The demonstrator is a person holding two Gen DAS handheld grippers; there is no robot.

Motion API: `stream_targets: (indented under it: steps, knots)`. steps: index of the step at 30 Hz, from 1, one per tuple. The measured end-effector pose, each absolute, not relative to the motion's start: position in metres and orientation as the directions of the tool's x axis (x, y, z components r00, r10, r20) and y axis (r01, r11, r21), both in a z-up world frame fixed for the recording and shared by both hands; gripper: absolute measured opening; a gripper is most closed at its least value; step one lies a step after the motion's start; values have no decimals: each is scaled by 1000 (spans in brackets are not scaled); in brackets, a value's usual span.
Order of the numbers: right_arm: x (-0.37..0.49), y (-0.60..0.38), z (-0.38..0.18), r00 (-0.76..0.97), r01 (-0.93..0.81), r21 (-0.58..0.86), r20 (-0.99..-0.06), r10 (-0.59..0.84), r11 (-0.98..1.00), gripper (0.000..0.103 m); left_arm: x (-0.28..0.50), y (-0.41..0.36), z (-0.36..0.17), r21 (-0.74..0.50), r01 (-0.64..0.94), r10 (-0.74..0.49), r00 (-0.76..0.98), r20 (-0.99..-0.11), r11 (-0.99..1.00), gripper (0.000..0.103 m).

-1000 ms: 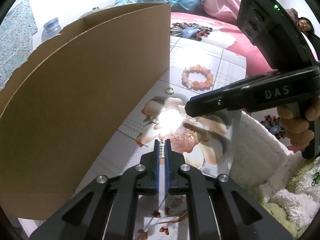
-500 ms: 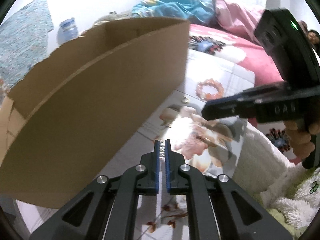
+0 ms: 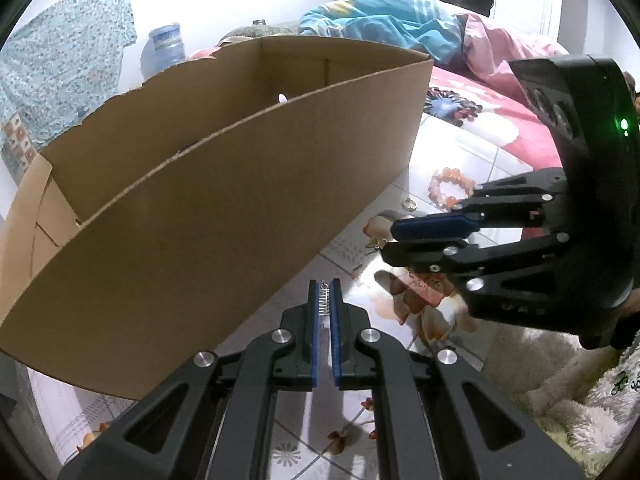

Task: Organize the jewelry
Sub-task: 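Carry the silver tag pendant with the left tool over the box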

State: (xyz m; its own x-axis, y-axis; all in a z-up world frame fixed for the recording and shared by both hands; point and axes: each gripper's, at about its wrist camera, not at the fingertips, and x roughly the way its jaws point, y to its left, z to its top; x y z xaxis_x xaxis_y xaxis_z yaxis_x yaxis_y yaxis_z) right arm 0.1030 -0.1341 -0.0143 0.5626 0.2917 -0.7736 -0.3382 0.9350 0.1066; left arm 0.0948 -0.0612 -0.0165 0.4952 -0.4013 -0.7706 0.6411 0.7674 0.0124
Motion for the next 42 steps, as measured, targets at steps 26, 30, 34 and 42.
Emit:
stream_targets:
  steps: [26, 30, 34, 42]
  knots:
    - [102, -135, -6, 579, -353, 58, -770, 267, 934, 4, 97, -60, -21, 4, 650, -410, 484, -773, 760, 4]
    - [96, -147, 2, 589, -336, 75, -761, 272, 939, 4, 94, -58, -18, 0, 654, -419, 484, -768, 757, 4]
    - [90, -163, 14, 610, -309, 111, -738, 287, 944, 4, 87, -58, -9, 6, 666, -435, 494, -753, 746, 4]
    - [91, -177, 70, 709, -333, 158, -608, 357, 930, 4, 77, -55, 54, -11, 688, -531, 550, -645, 726, 4]
